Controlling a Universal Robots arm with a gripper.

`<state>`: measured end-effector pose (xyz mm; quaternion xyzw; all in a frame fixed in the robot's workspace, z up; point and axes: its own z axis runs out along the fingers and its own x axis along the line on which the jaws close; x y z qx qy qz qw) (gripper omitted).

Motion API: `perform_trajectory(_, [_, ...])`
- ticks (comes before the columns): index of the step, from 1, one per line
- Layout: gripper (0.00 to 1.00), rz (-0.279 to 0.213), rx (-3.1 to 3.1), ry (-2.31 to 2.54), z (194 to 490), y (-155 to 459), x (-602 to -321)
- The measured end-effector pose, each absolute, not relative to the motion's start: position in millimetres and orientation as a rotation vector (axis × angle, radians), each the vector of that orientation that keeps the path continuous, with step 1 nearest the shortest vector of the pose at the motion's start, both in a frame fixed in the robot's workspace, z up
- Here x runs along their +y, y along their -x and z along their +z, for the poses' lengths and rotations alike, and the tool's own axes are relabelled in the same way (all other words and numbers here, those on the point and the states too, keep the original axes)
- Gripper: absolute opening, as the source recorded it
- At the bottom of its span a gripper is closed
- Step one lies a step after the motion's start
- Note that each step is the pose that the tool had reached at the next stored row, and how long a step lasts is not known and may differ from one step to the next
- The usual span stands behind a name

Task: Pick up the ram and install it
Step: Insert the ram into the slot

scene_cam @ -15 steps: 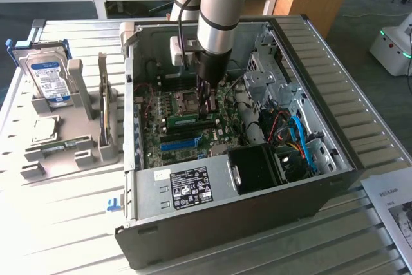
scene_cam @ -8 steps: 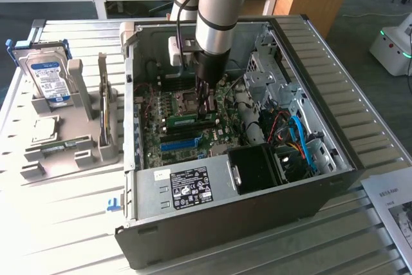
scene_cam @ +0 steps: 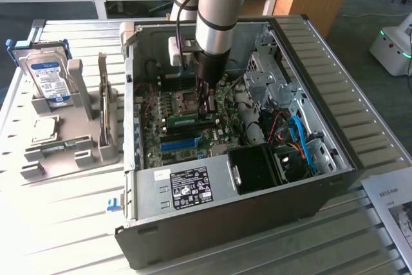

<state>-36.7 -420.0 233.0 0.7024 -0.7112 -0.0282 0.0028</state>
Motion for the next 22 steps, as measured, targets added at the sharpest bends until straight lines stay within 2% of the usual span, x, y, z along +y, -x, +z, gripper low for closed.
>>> perform_trajectory(22, [0.12, -0.081, -2.238, -2.202, 231.2, 36.8, -419.8])
